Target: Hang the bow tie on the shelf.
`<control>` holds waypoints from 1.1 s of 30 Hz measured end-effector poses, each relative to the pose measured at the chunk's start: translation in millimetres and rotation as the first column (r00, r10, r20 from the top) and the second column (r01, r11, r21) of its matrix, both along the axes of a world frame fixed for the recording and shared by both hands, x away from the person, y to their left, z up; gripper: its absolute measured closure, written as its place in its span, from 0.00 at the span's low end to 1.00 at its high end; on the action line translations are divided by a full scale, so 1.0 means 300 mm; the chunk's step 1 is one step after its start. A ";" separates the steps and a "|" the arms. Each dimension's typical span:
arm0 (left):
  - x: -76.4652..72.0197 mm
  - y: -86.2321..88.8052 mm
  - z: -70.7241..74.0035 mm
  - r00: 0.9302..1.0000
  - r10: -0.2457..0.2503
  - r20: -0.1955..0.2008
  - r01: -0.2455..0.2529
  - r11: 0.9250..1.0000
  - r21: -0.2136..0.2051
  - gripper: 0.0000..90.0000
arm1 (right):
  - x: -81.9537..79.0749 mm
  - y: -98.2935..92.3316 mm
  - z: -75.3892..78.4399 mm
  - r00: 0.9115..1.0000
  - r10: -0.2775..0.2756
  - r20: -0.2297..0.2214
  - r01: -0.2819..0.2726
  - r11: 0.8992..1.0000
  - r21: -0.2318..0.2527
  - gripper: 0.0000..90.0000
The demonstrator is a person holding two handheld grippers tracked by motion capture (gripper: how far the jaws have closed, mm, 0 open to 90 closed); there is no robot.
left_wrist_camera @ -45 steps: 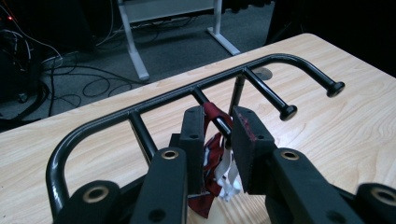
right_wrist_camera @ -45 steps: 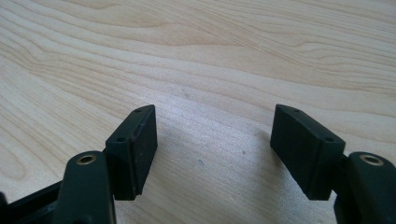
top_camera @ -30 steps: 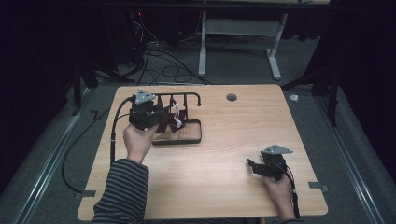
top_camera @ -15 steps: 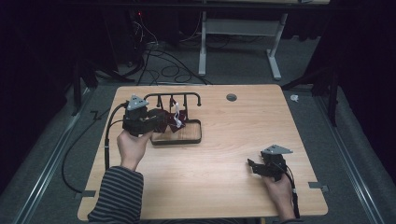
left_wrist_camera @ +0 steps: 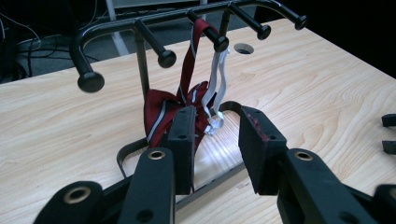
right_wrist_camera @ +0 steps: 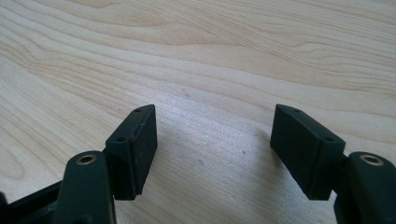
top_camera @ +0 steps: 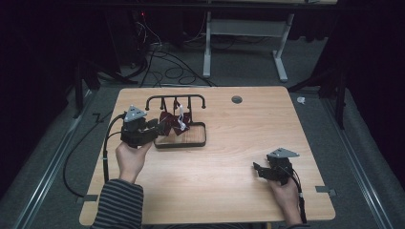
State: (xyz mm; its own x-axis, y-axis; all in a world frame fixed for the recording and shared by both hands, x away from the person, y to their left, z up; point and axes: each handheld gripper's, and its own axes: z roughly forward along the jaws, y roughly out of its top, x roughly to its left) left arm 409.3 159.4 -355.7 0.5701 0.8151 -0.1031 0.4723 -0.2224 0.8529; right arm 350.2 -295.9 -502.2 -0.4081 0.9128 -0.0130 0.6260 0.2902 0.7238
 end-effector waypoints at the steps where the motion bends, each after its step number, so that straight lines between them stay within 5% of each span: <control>1: -0.004 0.003 0.000 1.000 0.001 0.000 -0.001 1.000 -0.001 0.74 | 0.000 0.000 0.000 1.000 -0.001 -0.001 0.001 1.000 0.001 0.37; 33: -0.094 0.078 -0.028 0.999 0.040 0.009 -0.040 0.999 -0.026 0.72 | -0.001 0.001 0.000 1.000 -0.001 -0.002 0.001 1.000 0.000 0.37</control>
